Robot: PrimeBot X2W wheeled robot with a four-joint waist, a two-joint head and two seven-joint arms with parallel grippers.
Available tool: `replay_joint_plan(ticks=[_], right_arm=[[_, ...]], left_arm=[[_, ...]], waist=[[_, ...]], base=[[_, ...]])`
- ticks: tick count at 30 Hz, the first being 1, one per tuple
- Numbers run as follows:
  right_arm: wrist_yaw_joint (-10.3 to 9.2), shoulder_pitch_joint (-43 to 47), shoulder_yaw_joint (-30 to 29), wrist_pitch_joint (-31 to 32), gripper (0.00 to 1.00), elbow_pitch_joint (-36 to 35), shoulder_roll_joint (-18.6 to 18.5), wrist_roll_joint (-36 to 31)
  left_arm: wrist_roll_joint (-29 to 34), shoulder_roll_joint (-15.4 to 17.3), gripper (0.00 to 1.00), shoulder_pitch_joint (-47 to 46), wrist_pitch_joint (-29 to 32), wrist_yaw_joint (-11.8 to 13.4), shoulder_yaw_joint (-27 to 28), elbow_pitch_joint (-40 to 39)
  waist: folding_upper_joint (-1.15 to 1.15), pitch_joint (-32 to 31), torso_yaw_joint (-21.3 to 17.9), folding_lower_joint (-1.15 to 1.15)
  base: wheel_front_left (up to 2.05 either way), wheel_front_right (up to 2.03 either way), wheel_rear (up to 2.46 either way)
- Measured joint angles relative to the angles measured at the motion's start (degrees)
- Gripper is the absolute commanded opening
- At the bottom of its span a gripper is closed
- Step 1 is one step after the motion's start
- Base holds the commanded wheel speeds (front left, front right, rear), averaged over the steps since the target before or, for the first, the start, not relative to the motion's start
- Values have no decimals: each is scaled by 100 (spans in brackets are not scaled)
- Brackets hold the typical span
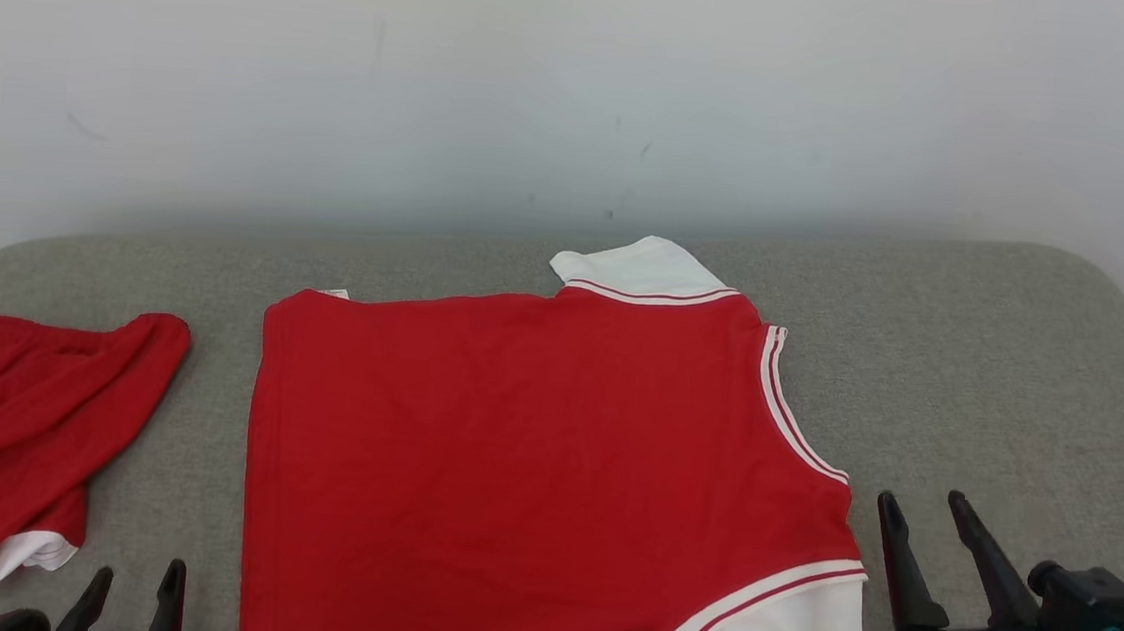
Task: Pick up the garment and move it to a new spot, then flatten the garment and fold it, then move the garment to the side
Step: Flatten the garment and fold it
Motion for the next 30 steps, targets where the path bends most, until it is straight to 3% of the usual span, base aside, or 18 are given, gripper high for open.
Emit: replay_joint_plan(ticks=[7, 18, 30], right_arm=[[-235, -176, -54, -29, 100, 10, 97, -431], [-328, -72, -42, -30, 100, 175, 78, -706], [-387, 66, -176, -46, 100, 155, 83, -850]], left_arm=[[442, -140, 100, 1, 0, 1, 304, -160], [1012, -357, 100, 437, -1, 1, 1000, -318], [1422, -613, 100, 480, -7, 1, 1362, -630]], waist=[[0, 45, 7, 0], [0, 11, 28, 0], [-1, -43, -1, 0]], base=[[0, 0, 0], [0, 0, 0], [0, 0, 0]])
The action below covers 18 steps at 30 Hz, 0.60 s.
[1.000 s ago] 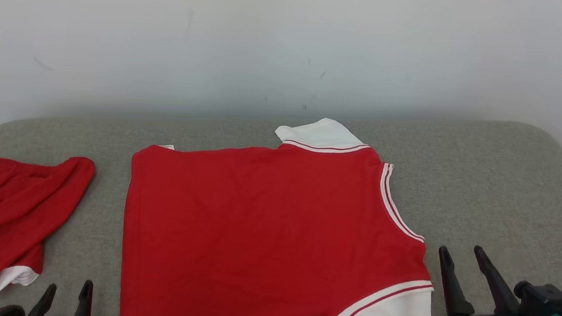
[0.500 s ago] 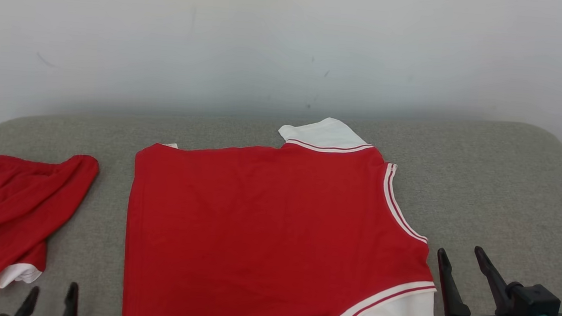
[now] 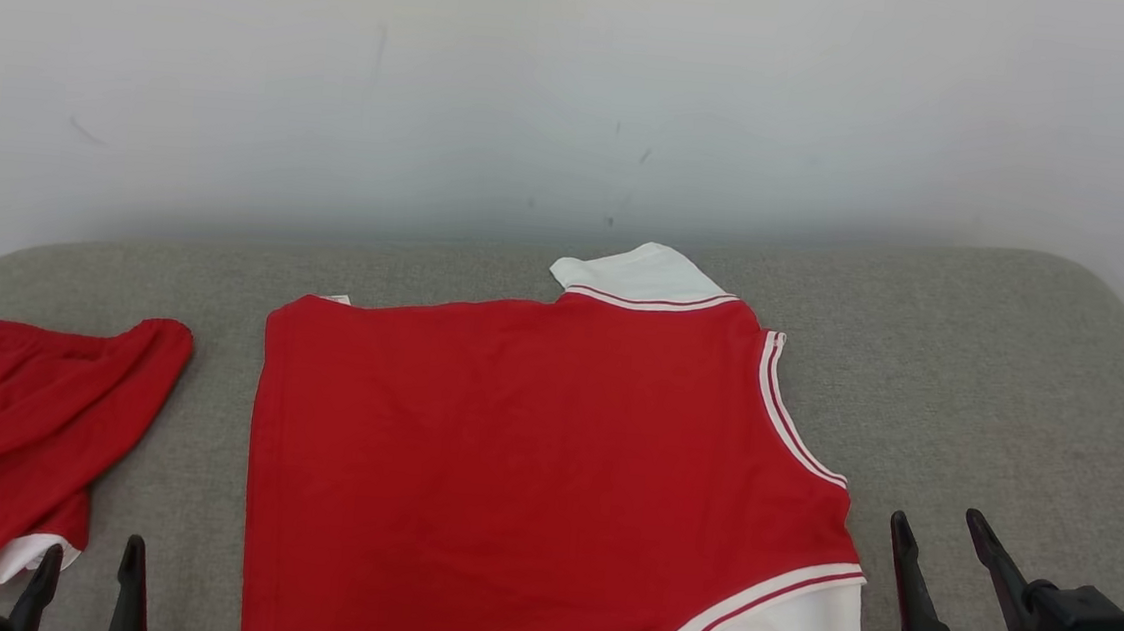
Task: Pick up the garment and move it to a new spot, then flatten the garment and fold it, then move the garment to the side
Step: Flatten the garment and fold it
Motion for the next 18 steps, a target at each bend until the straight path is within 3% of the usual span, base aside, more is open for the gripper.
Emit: replay_joint_plan(ticks=[18], right_arm=[[-5, 14, -82, -1, 100, -53, 57, -98]], left_arm=[[326, -176, 100, 227, -1, 0, 290, -261]], waist=[[0, -1, 47, 0]], base=[[0, 0, 0]])
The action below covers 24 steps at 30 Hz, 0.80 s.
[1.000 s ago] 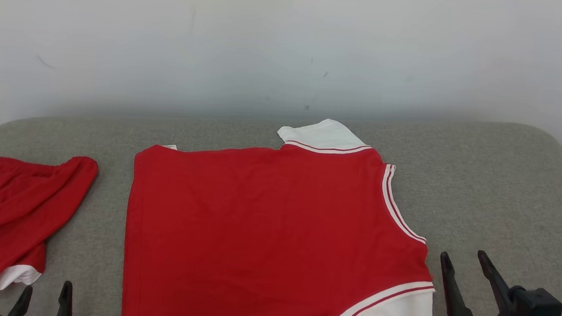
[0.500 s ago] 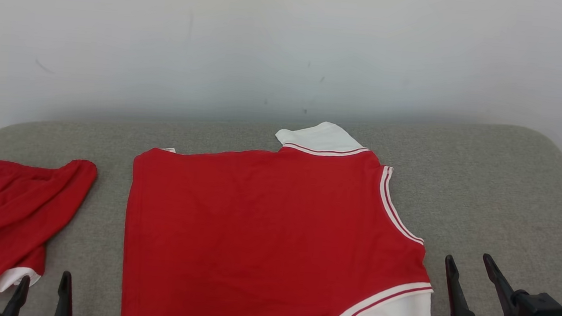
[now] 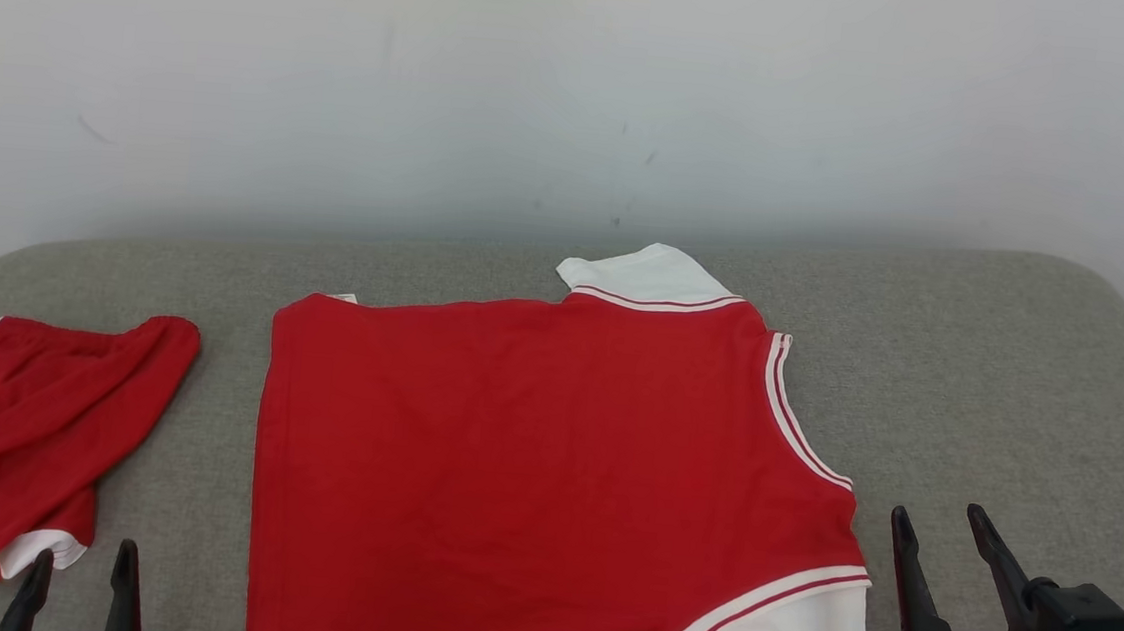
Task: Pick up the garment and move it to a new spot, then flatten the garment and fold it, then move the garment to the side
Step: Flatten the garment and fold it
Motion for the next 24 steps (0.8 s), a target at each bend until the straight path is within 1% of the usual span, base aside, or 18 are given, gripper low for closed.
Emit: replay_joint_plan(ticks=[8, 24], right_arm=[[0, 1, 7, 0, 100, 21, 15, -48], [0, 5, 27, 0, 100, 83, 1, -86]], left_arm=[[313, -1, 100, 2, 38, 0, 8, -12], [513, -42, 100, 22, 227, 0, 56, -89]], waist=[[0, -16, 21, 0], [0, -61, 32, 0]], base=[[0, 0, 0], [0, 0, 0]])
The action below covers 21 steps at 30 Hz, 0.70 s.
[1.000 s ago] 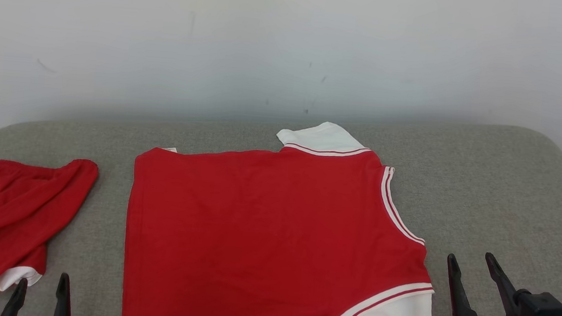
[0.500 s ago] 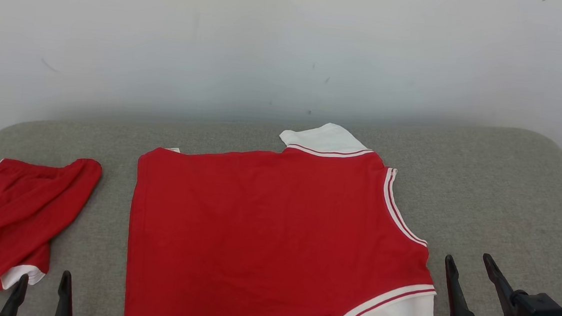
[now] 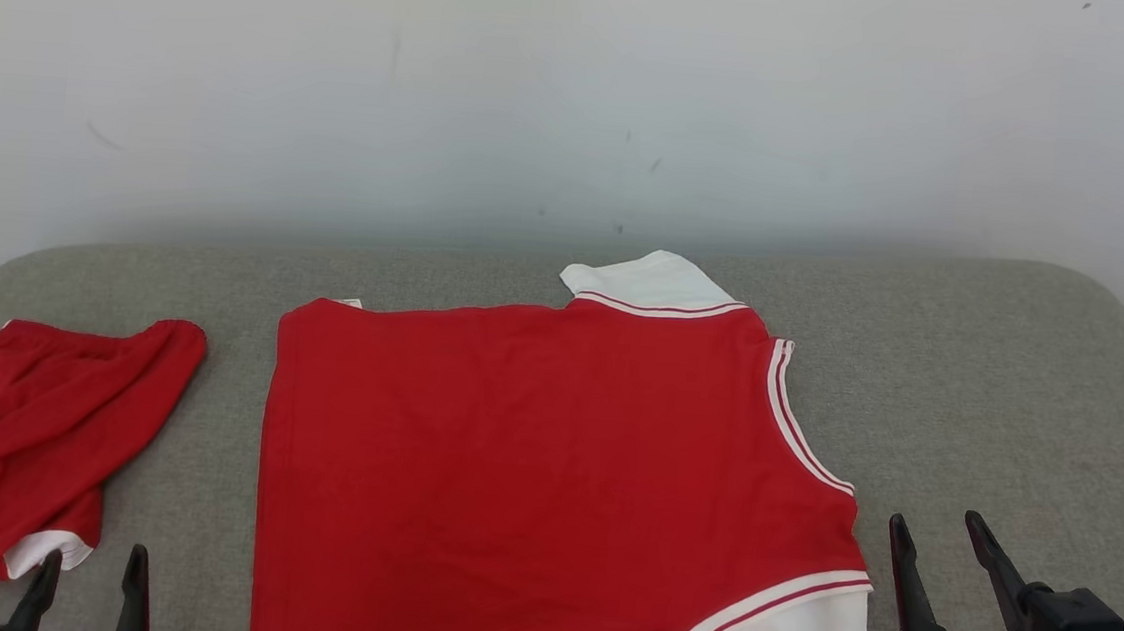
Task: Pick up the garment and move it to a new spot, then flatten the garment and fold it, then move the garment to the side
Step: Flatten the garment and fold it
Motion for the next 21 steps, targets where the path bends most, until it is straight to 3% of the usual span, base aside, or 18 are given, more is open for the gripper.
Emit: replay_joint_plan(ticks=[10, 21], right_arm=[[34, 51, 55, 38, 100, 135, -19, 3], [43, 325, 77, 233, 100, 134, -27, 44]], left_arm=[[40, 7, 100, 85, 246, -120, -348, -57], [-20, -35, 100, 49, 769, -828, -1012, 272]], waist=[[0, -15, 18, 0], [0, 146, 132, 0]], base=[[0, 0, 0], [0, 0, 0]])
